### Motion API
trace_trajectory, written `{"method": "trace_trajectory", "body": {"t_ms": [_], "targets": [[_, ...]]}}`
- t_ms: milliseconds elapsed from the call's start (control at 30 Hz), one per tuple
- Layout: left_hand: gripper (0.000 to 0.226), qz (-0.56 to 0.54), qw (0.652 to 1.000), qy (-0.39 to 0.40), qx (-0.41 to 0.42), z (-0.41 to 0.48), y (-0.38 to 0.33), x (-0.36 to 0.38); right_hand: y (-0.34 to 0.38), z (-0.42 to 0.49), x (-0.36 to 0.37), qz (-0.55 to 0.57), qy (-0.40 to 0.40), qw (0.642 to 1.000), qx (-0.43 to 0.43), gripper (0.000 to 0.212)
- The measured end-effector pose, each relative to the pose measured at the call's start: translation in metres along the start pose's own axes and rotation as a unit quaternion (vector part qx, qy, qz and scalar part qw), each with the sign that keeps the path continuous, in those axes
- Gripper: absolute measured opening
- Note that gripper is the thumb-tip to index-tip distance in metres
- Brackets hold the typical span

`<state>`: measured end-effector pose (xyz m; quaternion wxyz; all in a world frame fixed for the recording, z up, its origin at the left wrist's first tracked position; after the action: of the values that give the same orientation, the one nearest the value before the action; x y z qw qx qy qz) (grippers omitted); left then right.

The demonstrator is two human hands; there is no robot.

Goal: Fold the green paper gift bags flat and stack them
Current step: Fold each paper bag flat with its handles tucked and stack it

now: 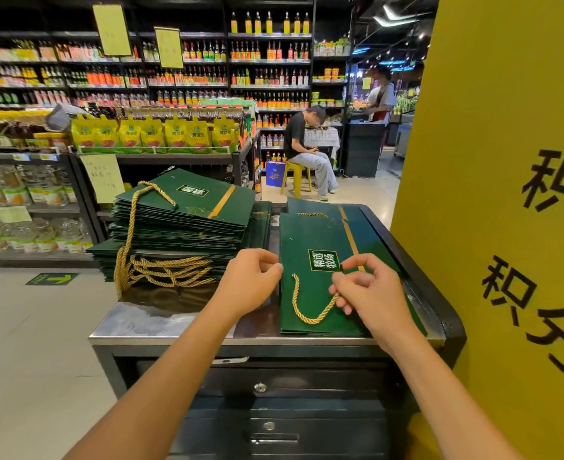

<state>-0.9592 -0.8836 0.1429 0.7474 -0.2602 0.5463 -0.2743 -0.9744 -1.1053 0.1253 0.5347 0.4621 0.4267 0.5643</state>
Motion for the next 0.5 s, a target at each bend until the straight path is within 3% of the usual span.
{"method": "trace_trajectory", "body": {"t_ms": [267, 500], "targets": [[0.029, -0.073, 0.997, 0.001, -0.027, -0.005, 0.005, 0.014, -0.001, -0.011, -0.001, -0.014, 0.009, 1.000, 0.012, 0.018], [0.019, -0.177, 0.978, 0.090, -0.057, -0.020, 0.002, 0.028, 0.008, -0.013, -0.003, -0.022, 0.010, 1.000, -0.003, 0.008]]}}
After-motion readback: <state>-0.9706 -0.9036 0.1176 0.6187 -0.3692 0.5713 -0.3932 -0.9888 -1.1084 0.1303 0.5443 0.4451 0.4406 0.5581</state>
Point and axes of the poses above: each hand's wrist, its own z-axis towards the middle knuckle, its own x-axis out of the palm, y = z × x, the point moved 10 cm from there along z, towards the middle knuckle, and after that the axes turned 7 degrees about z, right-handed, at the moved point
